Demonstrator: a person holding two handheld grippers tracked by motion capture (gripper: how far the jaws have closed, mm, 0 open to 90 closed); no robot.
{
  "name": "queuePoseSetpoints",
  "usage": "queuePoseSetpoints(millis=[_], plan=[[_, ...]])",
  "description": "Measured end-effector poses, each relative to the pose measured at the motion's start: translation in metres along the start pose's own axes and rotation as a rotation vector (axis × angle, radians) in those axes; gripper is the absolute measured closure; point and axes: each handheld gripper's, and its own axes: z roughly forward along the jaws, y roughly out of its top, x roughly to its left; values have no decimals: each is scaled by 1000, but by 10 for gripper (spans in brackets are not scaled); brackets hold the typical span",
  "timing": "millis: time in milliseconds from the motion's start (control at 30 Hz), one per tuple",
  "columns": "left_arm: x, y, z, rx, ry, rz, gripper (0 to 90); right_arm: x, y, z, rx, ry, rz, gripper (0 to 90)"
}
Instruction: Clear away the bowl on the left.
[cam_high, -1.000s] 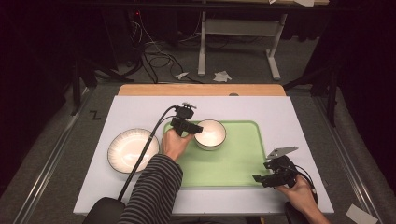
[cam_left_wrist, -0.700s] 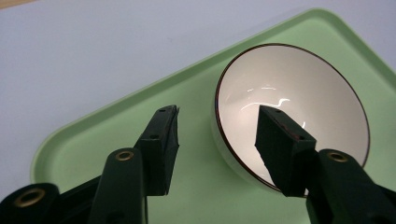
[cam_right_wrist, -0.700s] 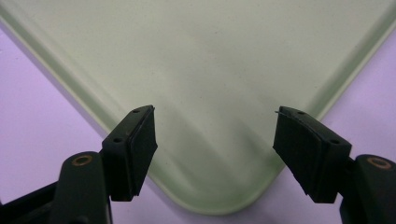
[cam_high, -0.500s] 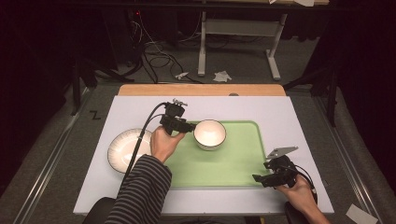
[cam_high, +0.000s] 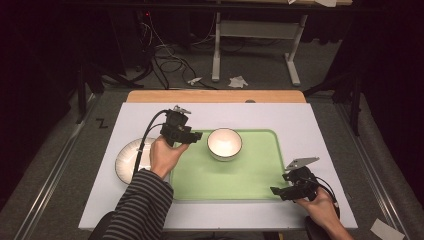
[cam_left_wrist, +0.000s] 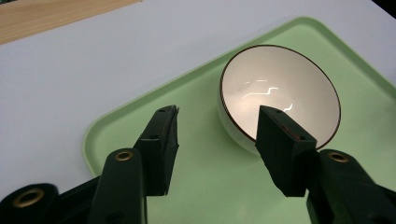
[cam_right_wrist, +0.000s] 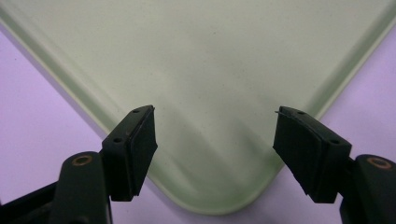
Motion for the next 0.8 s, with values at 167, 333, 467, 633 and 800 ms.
queuePoseSetpoints(millis=[167,333,467,633,800], plan=[[3,-3,-8,-8,5,0,487,0,0,0,1,1,-2,313],[3,-7,-17,-8,16,7,483,0,0,0,4,-1,-2,313],[4,-10,-23,-17,18,10,481,0,0,0,4,-2,-3,313],[4,-13,-31,-22,21,21,479,0,0,0,7,-6,0,313],[4,-17,-37,-30,24,25,477,0,0,0,1,-1,0,313]])
